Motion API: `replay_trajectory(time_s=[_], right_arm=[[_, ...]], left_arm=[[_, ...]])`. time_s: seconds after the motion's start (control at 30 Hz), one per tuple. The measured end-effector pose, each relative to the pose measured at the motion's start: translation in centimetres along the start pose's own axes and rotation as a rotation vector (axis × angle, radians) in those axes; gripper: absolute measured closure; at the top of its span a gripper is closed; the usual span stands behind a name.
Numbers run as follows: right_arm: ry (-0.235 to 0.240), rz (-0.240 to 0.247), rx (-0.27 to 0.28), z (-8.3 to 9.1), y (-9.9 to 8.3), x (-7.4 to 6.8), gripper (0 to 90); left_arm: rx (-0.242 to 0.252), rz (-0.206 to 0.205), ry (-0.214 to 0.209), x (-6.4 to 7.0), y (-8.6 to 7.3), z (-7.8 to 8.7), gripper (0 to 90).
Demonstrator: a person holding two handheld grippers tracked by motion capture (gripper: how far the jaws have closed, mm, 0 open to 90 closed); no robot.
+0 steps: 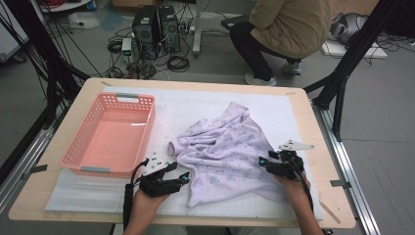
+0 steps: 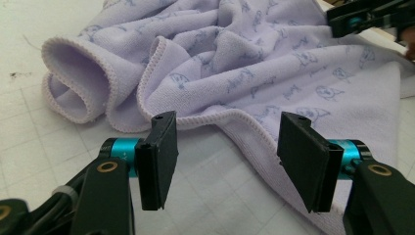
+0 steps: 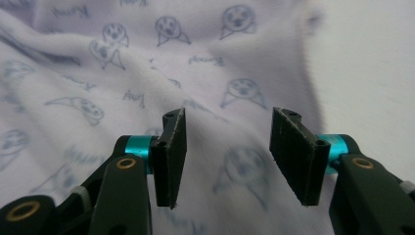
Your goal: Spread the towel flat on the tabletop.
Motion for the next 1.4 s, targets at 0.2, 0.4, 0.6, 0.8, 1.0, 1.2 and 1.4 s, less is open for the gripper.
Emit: replay_trajectory(time_s=[0.2, 0.4, 0.6, 0.8, 1.0, 1.2, 1.4], right_arm=[[-0.017, 0.066, -0.038, -1.7, 0.9, 0.1, 82.3], [-0.126, 0.008, 0.009, -1.8, 1.3, 2.6, 85.4], [-0.296, -0.044, 0.057, -0.8, 1.3, 5.1, 82.9], [-0.221, -0.067, 0.117, 1.3, 1.2, 4.6, 67.4], [-0.175, -0.08, 0.147, 4.6, 0.0, 4.3, 65.6], [-0.114, -0.074, 0.09, 6.8, -2.2, 3.3, 57.7], [-0.057, -0.057, -0.005, 6.7, -4.7, 1.6, 55.8]], left_arm=[[0.004, 0.005, 0.001, -0.2, 0.0, 0.0, 40.5], [0.002, 0.004, 0.008, -0.4, 0.0, -0.1, 40.5], [-0.006, 0.028, -0.006, -0.4, 0.0, -0.7, 40.0], [-0.047, 0.041, -0.123, 2.1, 0.5, -3.2, 44.2], [-0.142, 0.007, -0.182, 4.7, 0.3, -6.0, 45.9], [-0.198, -0.072, -0.087, 4.6, -0.3, -6.4, 82.6], [-0.154, -0.039, -0.055, 3.8, -0.6, -3.9, 85.3]])
Point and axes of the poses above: each handheld gripper's, and its own axes: z roughly backward along the jaws, y roughly out of its top, x roughly to its right, the point moved 6 cm from there along -z, roughly forward along the jaws, and after that the axes turned 5 degrees about x, right-handed, at the moved point
